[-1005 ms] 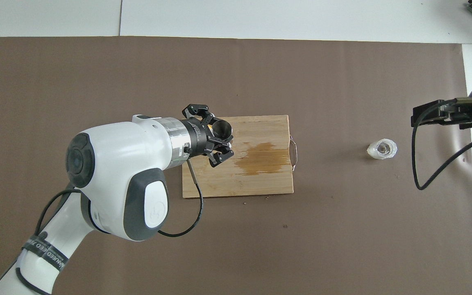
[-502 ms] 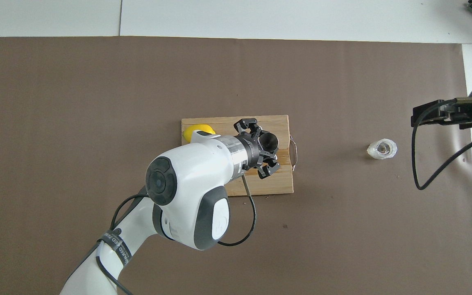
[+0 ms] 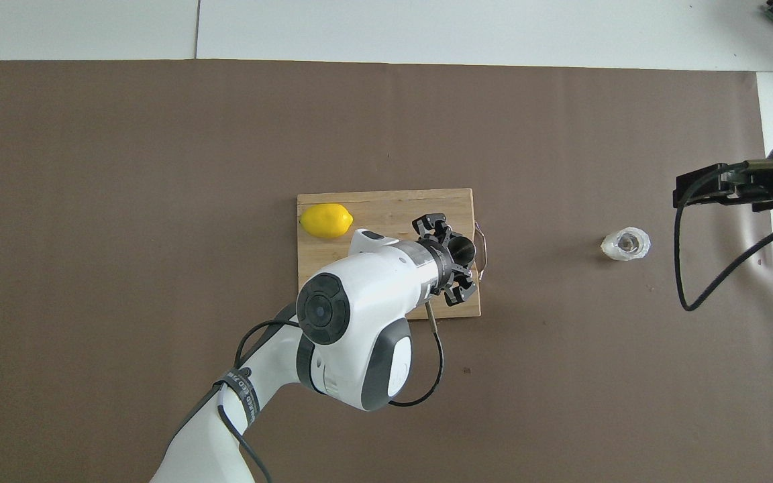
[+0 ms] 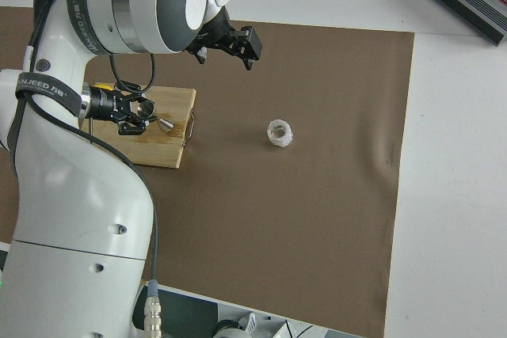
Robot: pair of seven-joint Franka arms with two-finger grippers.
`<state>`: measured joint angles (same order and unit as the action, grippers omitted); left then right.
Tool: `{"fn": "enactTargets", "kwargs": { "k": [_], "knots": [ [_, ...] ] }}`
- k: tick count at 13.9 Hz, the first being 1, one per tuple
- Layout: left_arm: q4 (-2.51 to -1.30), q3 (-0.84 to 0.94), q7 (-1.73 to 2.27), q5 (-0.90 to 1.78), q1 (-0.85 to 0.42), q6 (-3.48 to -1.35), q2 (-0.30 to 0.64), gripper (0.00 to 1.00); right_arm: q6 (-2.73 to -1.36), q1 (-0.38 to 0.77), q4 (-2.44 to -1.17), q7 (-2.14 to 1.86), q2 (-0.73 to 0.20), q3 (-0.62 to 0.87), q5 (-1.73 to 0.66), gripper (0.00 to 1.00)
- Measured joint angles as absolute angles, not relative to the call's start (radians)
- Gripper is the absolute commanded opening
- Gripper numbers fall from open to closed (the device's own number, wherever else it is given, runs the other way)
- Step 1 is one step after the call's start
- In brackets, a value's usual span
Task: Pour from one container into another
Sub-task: 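Lower the metal cup onto the board and open the left gripper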
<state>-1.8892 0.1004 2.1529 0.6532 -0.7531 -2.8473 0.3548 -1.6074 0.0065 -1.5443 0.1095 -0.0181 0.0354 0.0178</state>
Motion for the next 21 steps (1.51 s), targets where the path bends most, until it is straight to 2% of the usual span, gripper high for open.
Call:
{"fn": "enactTargets", "kwargs": {
  "k": [3, 7, 9, 11, 12, 13, 19, 21],
  "knots": [
    [-1.889, 0.1, 2.139, 0.652, -0.754, -2.847, 0.355, 0.19, -1.607, 0.007, -1.544, 0.109, -0.018, 0.035, 0.018, 1.0],
    [-1.893, 0.101, 2.132, 0.652, -0.76, -2.86, 0.36, 0.44, -1.607, 0.007, -1.544, 0.109, -0.018, 0.035, 0.018, 1.0],
    [-1.9, 0.101, 2.131, 0.652, -0.761, -2.877, 0.365, 0.51, -1.607, 0.007, -1.544, 0.109, -0.018, 0.035, 0.018, 1.0],
    [-1.91, 0.101, 2.13, 0.652, -0.763, -2.891, 0.37, 0.53, -1.607, 0.007, -1.544, 0.109, -0.018, 0.035, 0.018, 1.0],
    [-1.912, 0.1, 2.128, 0.652, -0.764, -2.895, 0.371, 0.63, -1.607, 0.007, -1.544, 0.109, -0.018, 0.035, 0.018, 1.0],
    [-1.912, 0.1, 2.125, 0.652, -0.764, -2.897, 0.371, 1.0, -1.607, 0.007, -1.544, 0.109, -0.018, 0.035, 0.018, 1.0],
    [-1.887, 0.1, 2.112, 0.651, -0.768, -2.886, 0.363, 1.0, -1.604, 0.007, -1.544, 0.109, -0.018, 0.035, 0.018, 1.0],
    [-1.865, 0.09, 2.112, 0.649, -0.767, -2.809, 0.326, 1.0, -1.578, 0.007, -1.544, 0.108, -0.017, 0.036, 0.018, 1.0]
  ]
}}
